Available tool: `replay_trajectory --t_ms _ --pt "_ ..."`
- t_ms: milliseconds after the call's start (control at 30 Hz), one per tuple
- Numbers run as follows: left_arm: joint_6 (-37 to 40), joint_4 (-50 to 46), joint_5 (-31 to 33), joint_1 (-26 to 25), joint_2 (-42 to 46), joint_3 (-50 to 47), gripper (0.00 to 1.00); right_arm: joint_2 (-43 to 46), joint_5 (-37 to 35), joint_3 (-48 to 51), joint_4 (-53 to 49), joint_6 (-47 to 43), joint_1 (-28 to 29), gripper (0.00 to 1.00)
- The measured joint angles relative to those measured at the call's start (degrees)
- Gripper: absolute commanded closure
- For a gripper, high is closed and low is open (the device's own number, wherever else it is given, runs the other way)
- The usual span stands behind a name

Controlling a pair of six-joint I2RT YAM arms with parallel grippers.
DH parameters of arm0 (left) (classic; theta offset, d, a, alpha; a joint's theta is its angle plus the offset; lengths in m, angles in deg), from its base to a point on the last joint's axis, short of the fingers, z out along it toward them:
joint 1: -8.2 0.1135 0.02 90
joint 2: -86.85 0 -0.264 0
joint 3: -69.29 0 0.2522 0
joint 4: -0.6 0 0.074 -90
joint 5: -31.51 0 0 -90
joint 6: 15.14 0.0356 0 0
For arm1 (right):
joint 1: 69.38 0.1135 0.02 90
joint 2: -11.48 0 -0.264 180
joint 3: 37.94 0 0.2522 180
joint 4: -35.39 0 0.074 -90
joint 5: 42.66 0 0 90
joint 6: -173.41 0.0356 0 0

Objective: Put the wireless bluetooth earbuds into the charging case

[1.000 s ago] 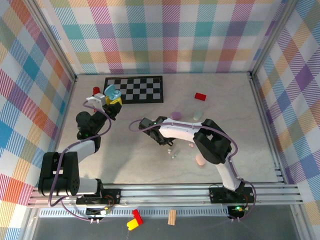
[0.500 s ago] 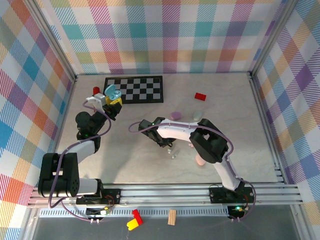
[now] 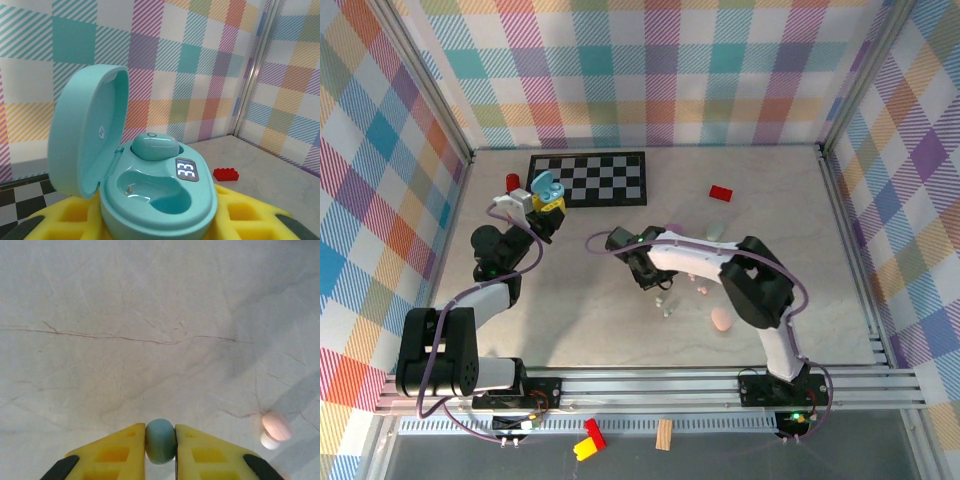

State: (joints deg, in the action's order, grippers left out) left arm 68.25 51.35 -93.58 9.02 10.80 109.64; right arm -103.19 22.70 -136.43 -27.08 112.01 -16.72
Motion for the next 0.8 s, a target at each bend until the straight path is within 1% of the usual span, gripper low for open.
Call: replay_trajectory --t_ms 100,267,433,633,800 --pt "0.94 -0.48 0.17 -1.81 -0.31 0.02 0.63 5.95 4.81 2.40 3.30 0.44 -2.12 0.81" --pt "4.92 -4.79 0.33 -8.15 -1.20 1.51 0.61 17.18 14.36 8.79 10.10 1.33 -6.34 0.81" --pt "8.85 -7.56 1.55 -13.77 -3.17 4.42 0.62 25.59 23.98 13.38 15.30 2.29 -10.84 0.81" --pt "12.33 -7.63 3.28 -20.15 -6.43 6.80 0.63 32.13 34.27 14.95 20.06 3.04 -14.82 0.80" --pt "14.84 -7.41 4.35 -24.76 -9.09 8.52 0.63 34.27 41.86 14.93 23.56 4.24 -17.33 0.81"
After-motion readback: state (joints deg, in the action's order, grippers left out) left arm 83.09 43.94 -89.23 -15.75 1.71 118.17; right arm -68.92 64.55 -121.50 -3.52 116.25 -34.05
